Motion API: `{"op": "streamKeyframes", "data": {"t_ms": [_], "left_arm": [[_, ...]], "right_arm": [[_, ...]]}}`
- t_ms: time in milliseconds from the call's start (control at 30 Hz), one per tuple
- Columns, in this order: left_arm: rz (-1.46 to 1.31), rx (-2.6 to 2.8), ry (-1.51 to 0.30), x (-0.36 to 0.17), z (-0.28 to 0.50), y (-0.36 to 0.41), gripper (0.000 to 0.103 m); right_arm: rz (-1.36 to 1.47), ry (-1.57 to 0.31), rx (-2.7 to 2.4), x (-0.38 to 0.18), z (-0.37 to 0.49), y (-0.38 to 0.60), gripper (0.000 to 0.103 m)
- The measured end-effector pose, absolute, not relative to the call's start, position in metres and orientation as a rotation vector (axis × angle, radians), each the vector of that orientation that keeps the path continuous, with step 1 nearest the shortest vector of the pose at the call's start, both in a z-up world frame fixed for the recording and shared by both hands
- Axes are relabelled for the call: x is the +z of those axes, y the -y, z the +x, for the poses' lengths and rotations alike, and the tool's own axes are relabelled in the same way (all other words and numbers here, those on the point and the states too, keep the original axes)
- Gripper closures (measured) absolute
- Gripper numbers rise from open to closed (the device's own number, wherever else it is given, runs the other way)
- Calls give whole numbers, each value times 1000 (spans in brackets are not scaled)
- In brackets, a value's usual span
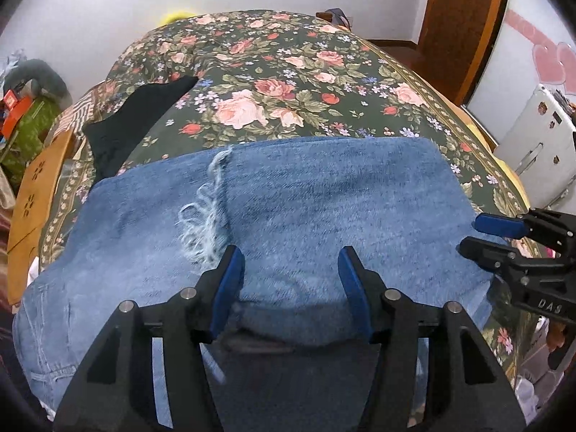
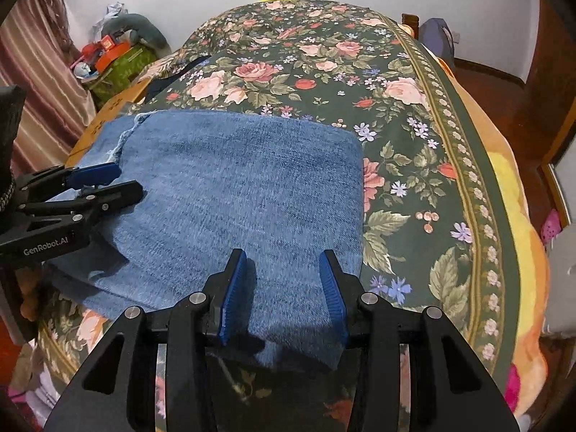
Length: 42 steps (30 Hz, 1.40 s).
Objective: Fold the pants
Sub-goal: 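Lay the hem on the jeans, open the right tool and smooth the fold, then grasp the jeans waistband with the left tool and lift it up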
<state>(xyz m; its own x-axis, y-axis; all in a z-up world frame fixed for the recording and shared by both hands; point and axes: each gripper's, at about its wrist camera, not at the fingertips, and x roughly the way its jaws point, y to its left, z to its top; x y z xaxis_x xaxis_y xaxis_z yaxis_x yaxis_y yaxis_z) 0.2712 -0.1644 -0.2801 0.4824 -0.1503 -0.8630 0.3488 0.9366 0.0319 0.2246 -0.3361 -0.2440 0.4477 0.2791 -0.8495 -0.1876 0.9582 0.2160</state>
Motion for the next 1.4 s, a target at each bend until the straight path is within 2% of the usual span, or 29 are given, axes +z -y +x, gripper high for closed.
{"op": "streamKeyframes", "data": {"t_ms": [233,400,733,900,1100,1400], "left_arm": [[174,-214,-957,-245,247,109,45],[131,-116,-893,-220,228,49,28],[9,75,-826,-197,186,-82,20],[-61,142,-846,-208,165,-138,18],[-174,173,-914,-237,140,-192,18],[-363,66,-1034,-294,132,-208,18]], "right_arm": [[91,-1031,274,-211,219,331,62],[58,-945,289,-179,215,309,58],[-10,-836,382,-137,218,224,58],[-49,-812,441,-133,221,177,52],[-79,-839,476,-147,224,133,52],[-194,-931,502,-192,230,74,52]]}}
